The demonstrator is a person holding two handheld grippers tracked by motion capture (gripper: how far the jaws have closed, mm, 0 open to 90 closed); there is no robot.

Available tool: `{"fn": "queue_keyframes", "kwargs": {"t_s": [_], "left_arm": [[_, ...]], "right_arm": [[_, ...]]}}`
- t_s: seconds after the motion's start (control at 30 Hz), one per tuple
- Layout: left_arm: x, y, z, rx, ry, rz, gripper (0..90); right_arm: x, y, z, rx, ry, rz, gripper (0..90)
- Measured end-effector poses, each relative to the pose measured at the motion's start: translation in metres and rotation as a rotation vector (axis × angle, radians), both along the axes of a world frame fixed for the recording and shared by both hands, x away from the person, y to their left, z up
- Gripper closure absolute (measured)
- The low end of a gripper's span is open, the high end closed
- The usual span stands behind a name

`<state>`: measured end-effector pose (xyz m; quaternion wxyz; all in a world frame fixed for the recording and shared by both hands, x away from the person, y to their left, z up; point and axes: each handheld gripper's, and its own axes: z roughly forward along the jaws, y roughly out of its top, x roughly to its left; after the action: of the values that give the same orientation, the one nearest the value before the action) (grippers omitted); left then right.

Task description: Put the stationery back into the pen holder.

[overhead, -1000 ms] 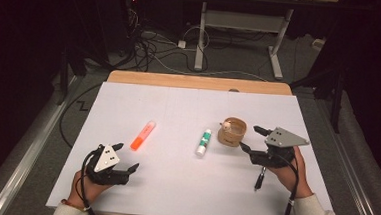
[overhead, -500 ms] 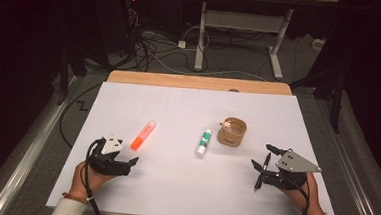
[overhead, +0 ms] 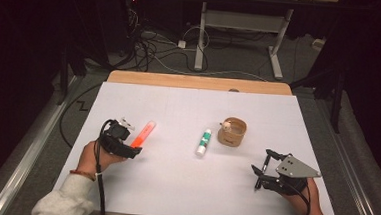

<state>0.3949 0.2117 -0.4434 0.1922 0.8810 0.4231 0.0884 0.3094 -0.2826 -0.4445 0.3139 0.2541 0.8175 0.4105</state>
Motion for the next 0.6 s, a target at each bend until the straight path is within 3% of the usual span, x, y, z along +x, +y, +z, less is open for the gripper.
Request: {"fn": "queue_keyframes", "kwargs": {"t_s": [0.2, 0.3, 0.43, 0.6], "left_arm": [[0.024, -0.013, -0.005, 0.081, 0.119, 0.001, 37.2], [0.032, -0.018, -0.006, 0.104, 0.154, -0.005, 42.8], [0.041, -0.018, -0.006, 0.084, 0.187, 0.0, 48.6], [0.045, -0.017, -0.006, 0.068, 0.179, 0.013, 56.5]], "right_arm": [[0.0, 0.002, -0.001, -0.007, 0.003, 0.005, 32.3], [0.0, 0.003, -0.002, -0.01, 0.003, 0.014, 32.4], [0.001, 0.003, -0.002, -0.006, 0.007, 0.018, 32.4], [0.001, 0.003, -0.003, -0.005, 0.013, 0.019, 32.5]]}}
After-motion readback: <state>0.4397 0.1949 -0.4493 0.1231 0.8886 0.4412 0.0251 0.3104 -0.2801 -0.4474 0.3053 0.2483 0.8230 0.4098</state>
